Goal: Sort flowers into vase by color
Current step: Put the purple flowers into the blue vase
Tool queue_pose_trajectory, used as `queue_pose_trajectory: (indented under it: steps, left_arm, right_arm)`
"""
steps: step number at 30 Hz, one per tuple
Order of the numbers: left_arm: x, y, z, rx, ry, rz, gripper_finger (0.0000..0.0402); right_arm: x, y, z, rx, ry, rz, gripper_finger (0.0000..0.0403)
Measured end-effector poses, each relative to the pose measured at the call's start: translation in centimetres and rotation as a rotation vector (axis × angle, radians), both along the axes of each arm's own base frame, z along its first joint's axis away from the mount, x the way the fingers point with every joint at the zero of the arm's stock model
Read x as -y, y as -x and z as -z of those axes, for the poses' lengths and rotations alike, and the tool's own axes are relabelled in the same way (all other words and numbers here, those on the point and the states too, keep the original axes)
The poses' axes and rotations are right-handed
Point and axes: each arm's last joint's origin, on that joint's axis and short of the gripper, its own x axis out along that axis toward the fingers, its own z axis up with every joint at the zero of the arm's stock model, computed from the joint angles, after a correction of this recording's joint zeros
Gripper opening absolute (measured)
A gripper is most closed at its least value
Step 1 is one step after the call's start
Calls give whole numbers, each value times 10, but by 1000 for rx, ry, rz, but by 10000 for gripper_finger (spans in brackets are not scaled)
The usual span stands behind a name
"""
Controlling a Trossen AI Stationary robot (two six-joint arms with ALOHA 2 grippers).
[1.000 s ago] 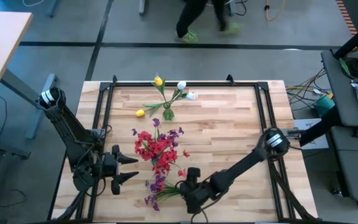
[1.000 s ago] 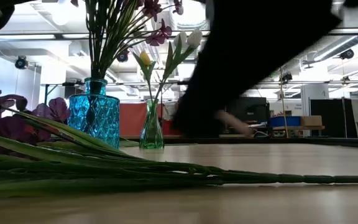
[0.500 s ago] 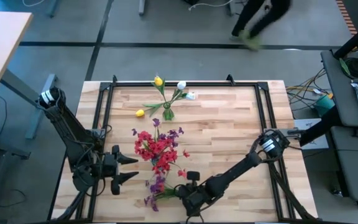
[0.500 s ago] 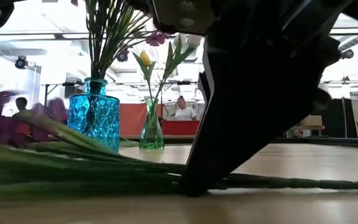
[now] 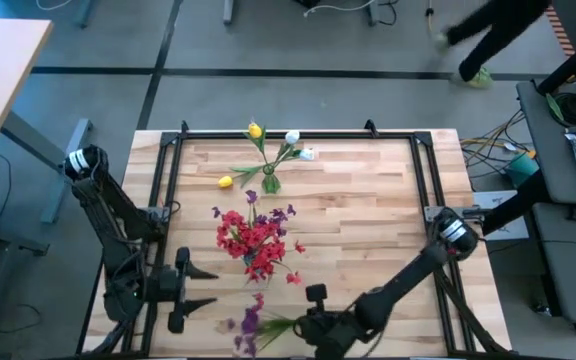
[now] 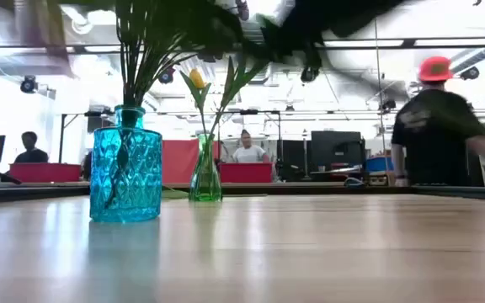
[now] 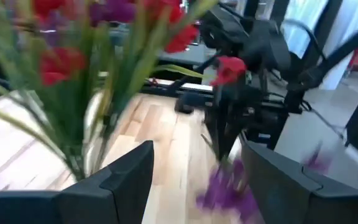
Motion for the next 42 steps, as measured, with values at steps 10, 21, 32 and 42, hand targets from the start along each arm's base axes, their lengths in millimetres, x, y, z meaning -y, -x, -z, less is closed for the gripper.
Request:
queue_pose_trajectory:
  steps: [10, 21, 32, 42]
  left_arm:
    - [65, -32, 18, 17, -303, 14, 228]
    - [104, -83, -4, 32, -379, 18, 220]
    - [99, -113, -25, 177, -281, 81, 190]
    - [97, -118, -25, 194, -307, 137, 119]
  right_arm:
    - [-8, -15, -59, 533, -82, -235, 17]
    - [4, -31, -78, 783, -53, -339, 17]
    - [7, -34, -80, 806, -22, -362, 17]
    - [11, -36, -79, 795, -34, -318, 17]
